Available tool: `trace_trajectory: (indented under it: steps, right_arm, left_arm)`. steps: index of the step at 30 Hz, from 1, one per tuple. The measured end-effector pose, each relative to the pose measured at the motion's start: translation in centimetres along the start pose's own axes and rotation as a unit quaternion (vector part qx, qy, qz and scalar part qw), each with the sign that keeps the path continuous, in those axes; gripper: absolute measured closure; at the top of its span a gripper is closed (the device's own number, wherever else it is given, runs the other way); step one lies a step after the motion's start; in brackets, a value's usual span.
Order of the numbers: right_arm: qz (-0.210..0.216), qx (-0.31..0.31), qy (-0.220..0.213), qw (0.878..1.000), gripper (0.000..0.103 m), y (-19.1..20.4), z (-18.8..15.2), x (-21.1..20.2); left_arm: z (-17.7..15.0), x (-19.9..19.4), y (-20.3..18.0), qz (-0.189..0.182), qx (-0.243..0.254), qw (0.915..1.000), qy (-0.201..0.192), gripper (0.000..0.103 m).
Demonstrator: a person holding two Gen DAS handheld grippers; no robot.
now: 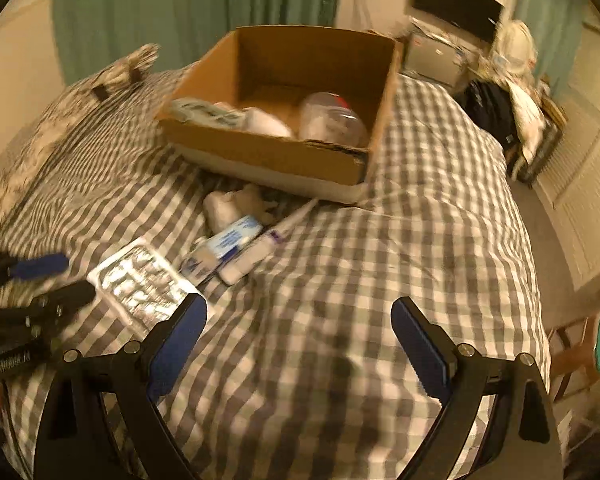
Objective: Organize objects
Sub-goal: 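Grasp the silver blister pack with the right gripper while the left holds the teal pack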
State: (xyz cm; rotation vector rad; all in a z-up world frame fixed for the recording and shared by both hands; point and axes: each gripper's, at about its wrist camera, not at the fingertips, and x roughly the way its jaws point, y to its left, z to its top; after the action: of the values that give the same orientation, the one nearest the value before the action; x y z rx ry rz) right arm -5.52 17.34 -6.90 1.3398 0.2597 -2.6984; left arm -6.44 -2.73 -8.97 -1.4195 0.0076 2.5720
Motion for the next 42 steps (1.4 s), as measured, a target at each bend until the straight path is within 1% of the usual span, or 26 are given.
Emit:
trace_trajectory:
  steps: [4, 6, 8, 10, 12, 13, 14, 15, 16, 18, 19, 21, 22, 23, 24, 27, 32, 34, 35, 37, 39, 42]
  right_arm:
    - [0.034, -0.058, 0.013, 0.998, 0.009, 3.6, -0.5, 0.7]
    - [0.044, -0.086, 0.017, 0.995, 0.009, 5.4, -0.7, 1.2]
    - [0.036, -0.129, 0.029, 0.991, 0.009, 7.7, -1.2, 2.0]
    - [0.024, -0.163, 0.034, 0.986, 0.01, 9.0, -1.9, 2.5]
    - [0.016, -0.179, 0.038, 0.983, 0.014, 9.8, -2.3, 3.1]
    - [0.017, -0.175, 0.039, 0.984, 0.016, 9.9, -2.1, 3.5]
    - [0.017, -0.167, 0.042, 0.985, 0.02, 9.8, -1.8, 3.8]
    - [0.014, -0.16, 0.044, 0.986, 0.026, 9.5, -1.6, 4.0]
    - [0.008, -0.155, 0.043, 0.987, 0.028, 9.4, -1.3, 4.1]
    - [-0.008, -0.147, 0.043, 0.988, 0.039, 9.1, -0.9, 4.4]
    - [-0.013, -0.146, 0.045, 0.988, 0.042, 9.1, -0.6, 4.8]
    - [-0.007, -0.151, 0.05, 0.987, 0.056, 9.7, -0.4, 5.5]
    - [-0.004, -0.153, 0.053, 0.987, 0.061, 9.9, -0.3, 5.9]
    - [-0.004, -0.154, 0.057, 0.986, 0.075, 10.1, -0.2, 6.2]
    - [-0.003, -0.154, 0.058, 0.986, 0.086, 10.1, -0.1, 6.3]
    - [0.006, -0.14, 0.037, 0.989, 0.094, 9.3, -0.1, 4.9]
    - [0.028, -0.087, -0.012, 0.996, 0.095, 5.3, 1.1, 0.2]
    - [0.021, -0.064, -0.027, 0.997, 0.095, 3.1, 1.8, -1.5]
    - [0.018, -0.059, -0.03, 0.998, 0.095, 2.8, 2.2, -1.6]
    - [0.014, -0.041, -0.035, 0.998, 0.095, 0.8, 2.4, -2.2]
    - [0.01, -0.029, -0.032, 0.999, 0.095, -0.3, 2.5, -2.1]
    - [0.024, -0.012, -0.025, 0.999, 0.095, -1.9, 2.1, -1.7]
  left_arm:
    - [-0.1, -0.8, 1.3, 0.013, -0.017, 0.9997, -0.009, 0.051]
    - [-0.2, -0.9, 2.1, 0.016, -0.029, 0.9994, -0.01, 0.051]
    - [-0.4, -0.8, 2.6, 0.015, -0.04, 0.9991, -0.009, 0.051]
    - [-0.5, -0.6, 3.3, 0.013, -0.053, 0.9985, -0.008, 0.051]
    - [-0.6, -0.4, 3.7, 0.011, -0.064, 0.9979, -0.005, 0.051]
    - [-0.7, -0.3, 4.0, 0.009, -0.068, 0.9977, -0.003, 0.051]
    - [-0.8, -0.3, 4.2, 0.009, -0.069, 0.9976, -0.003, 0.051]
    - [-0.8, -0.3, 4.3, 0.01, -0.07, 0.9975, -0.003, 0.051]
    - [-0.8, -0.3, 4.4, 0.009, -0.07, 0.9975, -0.002, 0.051]
    - [-0.9, -0.2, 4.5, 0.008, -0.071, 0.9974, 0.0, 0.051]
    - [-0.9, -0.1, 4.6, 0.008, -0.073, 0.9973, 0.001, 0.051]
    - [-1.0, 0.1, 4.5, 0.006, -0.074, 0.9972, 0.005, 0.051]
    - [-1.1, 0.1, 4.3, 0.006, -0.073, 0.9973, 0.007, 0.051]
    - [-1.0, 0.1, 4.2, 0.006, -0.071, 0.9974, 0.007, 0.051]
    - [-1.0, 0.1, 4.0, 0.006, -0.068, 0.9977, 0.008, 0.051]
    - [-0.7, 0.0, 3.2, 0.005, -0.061, 0.9981, 0.008, 0.051]
    - [1.1, 0.2, 0.5, -0.017, -0.047, 0.9988, -0.001, 0.051]
    - [2.4, 0.7, -1.1, -0.029, -0.044, 0.9986, -0.005, 0.051]
    - [3.0, 1.0, -1.7, -0.032, -0.04, 0.9987, -0.006, 0.051]
    - [4.1, 2.0, -3.5, -0.03, -0.024, 0.9993, -0.003, 0.051]
    - [4.9, 3.1, -5.2, -0.029, 0.0, 0.9996, 0.004, 0.051]
    - [5.1, 5.0, -6.9, -0.025, 0.019, 0.9993, 0.021, 0.051]
